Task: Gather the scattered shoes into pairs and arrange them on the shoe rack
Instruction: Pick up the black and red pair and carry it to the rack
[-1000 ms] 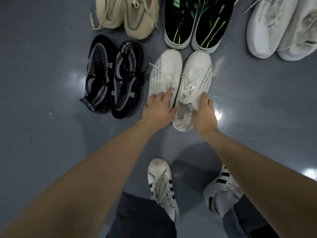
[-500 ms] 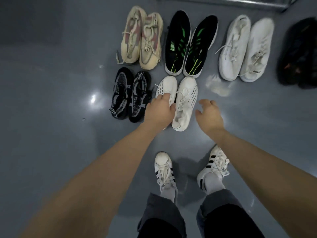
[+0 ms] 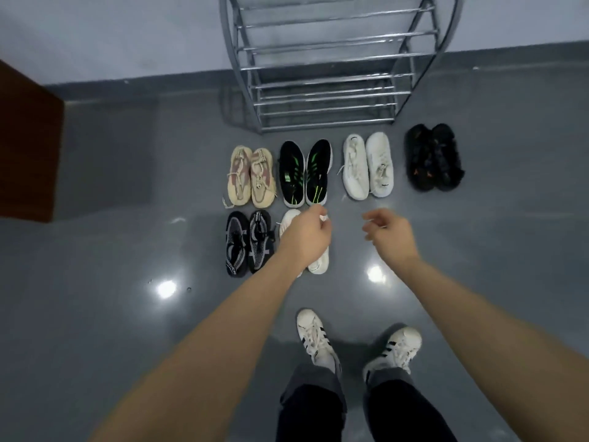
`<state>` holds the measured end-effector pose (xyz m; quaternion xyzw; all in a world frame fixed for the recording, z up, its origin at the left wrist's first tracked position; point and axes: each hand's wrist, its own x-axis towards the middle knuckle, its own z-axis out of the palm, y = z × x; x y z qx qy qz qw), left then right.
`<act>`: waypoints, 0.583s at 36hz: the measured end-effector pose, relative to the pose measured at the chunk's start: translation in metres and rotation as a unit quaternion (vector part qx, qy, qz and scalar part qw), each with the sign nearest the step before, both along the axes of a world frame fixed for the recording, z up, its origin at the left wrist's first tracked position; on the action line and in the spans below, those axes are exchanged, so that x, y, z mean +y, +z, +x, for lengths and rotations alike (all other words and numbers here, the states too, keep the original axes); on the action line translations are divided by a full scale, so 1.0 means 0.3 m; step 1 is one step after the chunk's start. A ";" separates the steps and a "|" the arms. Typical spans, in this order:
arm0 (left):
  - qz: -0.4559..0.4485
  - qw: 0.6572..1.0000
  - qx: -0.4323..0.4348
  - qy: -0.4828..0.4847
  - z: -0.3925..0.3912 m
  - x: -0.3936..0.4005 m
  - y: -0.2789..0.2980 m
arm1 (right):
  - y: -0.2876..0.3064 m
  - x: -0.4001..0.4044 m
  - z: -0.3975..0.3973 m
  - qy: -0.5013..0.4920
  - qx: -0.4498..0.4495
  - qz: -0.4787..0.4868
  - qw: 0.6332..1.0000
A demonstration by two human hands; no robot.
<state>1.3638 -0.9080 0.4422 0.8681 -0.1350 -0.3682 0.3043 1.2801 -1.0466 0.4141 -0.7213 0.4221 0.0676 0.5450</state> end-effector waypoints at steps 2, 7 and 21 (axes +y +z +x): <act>-0.006 0.999 -0.003 -0.032 -0.024 -0.029 0.063 | 0.076 -0.019 -0.035 -0.004 0.003 0.004 1.000; -0.025 0.996 -0.009 -0.085 -0.132 -0.104 0.233 | 0.296 -0.073 -0.191 -0.025 0.006 -0.022 0.999; -0.100 0.985 -0.030 -0.139 -0.804 -0.046 0.630 | 0.657 0.064 -0.977 -0.108 0.002 -0.106 0.988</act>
